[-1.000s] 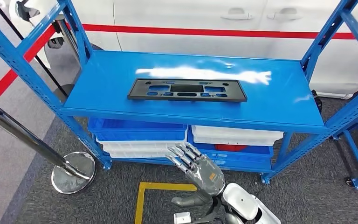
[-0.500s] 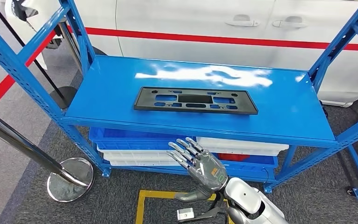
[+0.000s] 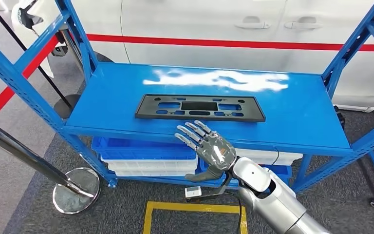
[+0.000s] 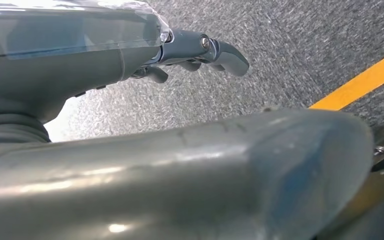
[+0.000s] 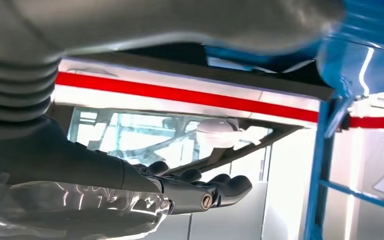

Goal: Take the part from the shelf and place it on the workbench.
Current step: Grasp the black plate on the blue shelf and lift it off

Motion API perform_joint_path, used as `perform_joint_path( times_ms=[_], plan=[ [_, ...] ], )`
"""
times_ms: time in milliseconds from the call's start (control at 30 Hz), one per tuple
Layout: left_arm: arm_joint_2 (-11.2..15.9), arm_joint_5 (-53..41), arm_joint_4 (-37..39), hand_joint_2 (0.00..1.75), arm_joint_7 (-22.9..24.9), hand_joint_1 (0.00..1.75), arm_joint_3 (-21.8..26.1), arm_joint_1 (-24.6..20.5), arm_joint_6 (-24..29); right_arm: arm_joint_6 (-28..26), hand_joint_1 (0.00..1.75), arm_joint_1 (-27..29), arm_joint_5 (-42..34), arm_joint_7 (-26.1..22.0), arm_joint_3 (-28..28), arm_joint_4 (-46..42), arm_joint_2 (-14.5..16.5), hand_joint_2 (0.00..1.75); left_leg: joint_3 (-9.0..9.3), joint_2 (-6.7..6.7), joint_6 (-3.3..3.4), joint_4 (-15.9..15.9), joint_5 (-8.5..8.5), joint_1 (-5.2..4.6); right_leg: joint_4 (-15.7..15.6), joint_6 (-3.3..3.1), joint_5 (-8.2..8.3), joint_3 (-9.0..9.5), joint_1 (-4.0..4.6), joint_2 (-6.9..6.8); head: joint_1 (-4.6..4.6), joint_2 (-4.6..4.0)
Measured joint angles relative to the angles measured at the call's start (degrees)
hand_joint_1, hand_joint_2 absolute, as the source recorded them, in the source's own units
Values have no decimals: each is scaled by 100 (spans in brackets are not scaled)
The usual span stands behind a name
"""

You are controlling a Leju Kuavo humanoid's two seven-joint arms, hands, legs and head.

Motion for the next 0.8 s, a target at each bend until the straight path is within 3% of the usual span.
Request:
perform_joint_path(
  times_ms=[67,100,133,167,267,333,400,467,500,567,633,667,733,800],
  plan=[
    [-1,-15,0,0,14,0,-1,-24,-9,91,0,-251,-2,-18,51,279,-13,175,-349,9,-50,764,-363,14,2,-22,-2,-1,6,-29,0,0],
    [-1,-19,0,0,21,0,-1,-31,-13,130,0,-357,-2,-29,78,418,-15,175,-475,12,-65,1033,-444,17,4,-23,-5,0,8,-45,0,0],
    [-1,-19,0,0,27,0,-1,-34,-14,161,0,-457,-2,-42,105,545,-15,175,-505,17,-74,1099,-415,18,8,-21,-9,3,9,-58,0,0],
    [-2,-20,0,0,32,0,-1,-35,-15,190,0,-557,-2,-50,137,658,-15,175,-420,23,-74,926,-281,20,12,-15,-15,8,8,-66,0,0],
    [-8,-33,0,0,35,0,-1,-53,-15,279,0,-876,-5,-49,223,987,-16,175,141,30,-5,-206,196,9,32,37,-50,32,20,-78,0,0],
    [-19,-55,0,0,35,0,-1,-65,-19,331,0,-1067,1,-33,266,1193,-16,87,275,13,73,-499,246,-17,36,92,-68,34,40,-88,0,0],
    [-38,-81,0,0,37,0,-1,-68,-33,364,0,-1201,16,-20,307,1369,-16,0,283,-13,144,-524,265,-16,32,154,-87,39,37,-102,0,0],
    [-57,-106,-1,0,43,0,-1,-80,-55,381,0,-1304,30,-9,337,1539,-8,0,310,-41,211,-569,288,11,211,205,-221,-29,17,-80,1,0],
    [-67,-120,-2,0,46,0,-3,-92,-69,388,0,-1353,33,-5,346,1631,7,0,323,-50,238,-587,297,25,446,223,-354,-133,5,-56,1,0],
    [-83,-152,-2,0,56,0,-7,-115,-92,398,0,-1440,27,-2,356,1855,65,0,326,-71,266,-589,293,24,1172,246,-653,-488,-10,-20,2,0],
    [-96,-186,-2,0,66,0,-9,-123,-103,403,0,-1531,-23,2,360,2161,131,0,329,-111,269,-579,285,23,1592,263,-687,-738,-28,-14,2,0],
    [-97,-202,-2,0,71,0,-10,-126,-108,402,0,-1599,-74,2,360,2329,155,0,331,-133,263,-568,278,23,1502,264,-551,-729,-38,-15,2,0],
    [-99,-223,-2,0,80,0,-11,-135,-115,397,0,-1798,-198,-8,354,2651,184,0,332,-168,234,-530,253,24,847,246,-137,-475,-51,-27,2,0],
    [-99,-238,-1,0,86,0,-11,-150,-120,401,0,-2034,-290,-17,346,2915,198,0,303,-182,184,-491,230,5,270,213,68,-232,-27,-44,2,0]
  ],
)
